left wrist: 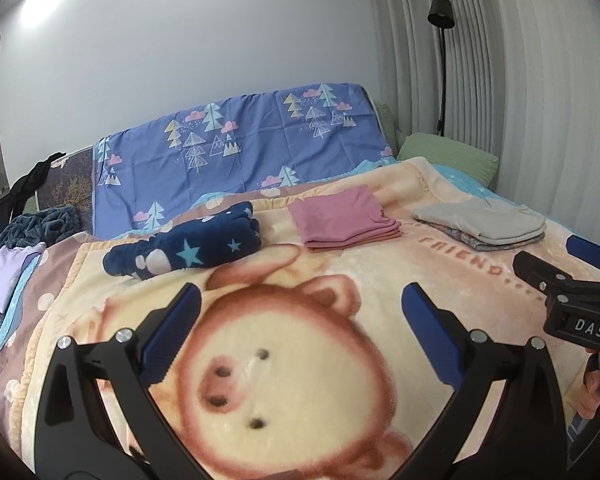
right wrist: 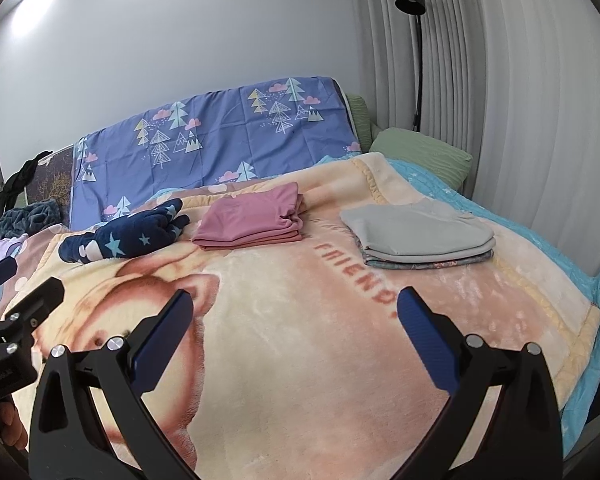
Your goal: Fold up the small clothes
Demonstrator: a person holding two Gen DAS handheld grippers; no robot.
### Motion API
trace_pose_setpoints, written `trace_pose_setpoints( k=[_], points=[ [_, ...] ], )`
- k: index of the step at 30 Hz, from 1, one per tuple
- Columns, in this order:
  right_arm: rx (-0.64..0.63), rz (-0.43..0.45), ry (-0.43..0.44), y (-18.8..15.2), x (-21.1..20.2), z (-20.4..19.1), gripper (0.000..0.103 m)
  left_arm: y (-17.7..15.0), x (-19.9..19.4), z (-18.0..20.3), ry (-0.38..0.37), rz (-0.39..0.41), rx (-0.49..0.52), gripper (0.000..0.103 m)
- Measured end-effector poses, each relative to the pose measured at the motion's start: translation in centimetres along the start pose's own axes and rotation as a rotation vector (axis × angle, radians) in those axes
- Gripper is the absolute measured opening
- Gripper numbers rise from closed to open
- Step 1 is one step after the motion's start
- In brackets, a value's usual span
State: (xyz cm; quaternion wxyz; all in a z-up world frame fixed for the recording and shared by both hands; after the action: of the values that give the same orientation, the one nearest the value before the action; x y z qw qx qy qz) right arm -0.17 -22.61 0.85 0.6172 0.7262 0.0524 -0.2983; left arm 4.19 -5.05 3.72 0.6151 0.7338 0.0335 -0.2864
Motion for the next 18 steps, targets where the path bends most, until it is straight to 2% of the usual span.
trace_pose_setpoints(
  k=[18],
  points=[
    [-0.021, -0.031, 0.018, -0.5, 1.0, -0.8, 0.102, -0.6, 0.9, -0.7, 0.004, -0.074, -0.068, 0.101]
  ],
)
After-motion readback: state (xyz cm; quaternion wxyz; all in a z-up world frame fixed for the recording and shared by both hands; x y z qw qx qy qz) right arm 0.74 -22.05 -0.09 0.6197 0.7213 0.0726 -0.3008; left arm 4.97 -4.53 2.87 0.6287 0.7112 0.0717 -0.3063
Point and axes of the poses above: each gripper's, at about its wrist camera, not at the fingertips, and x roughly the way its jaws point, z to its right, y to its top, the point moved 3 cm from there along x, roughly the way its jaws point
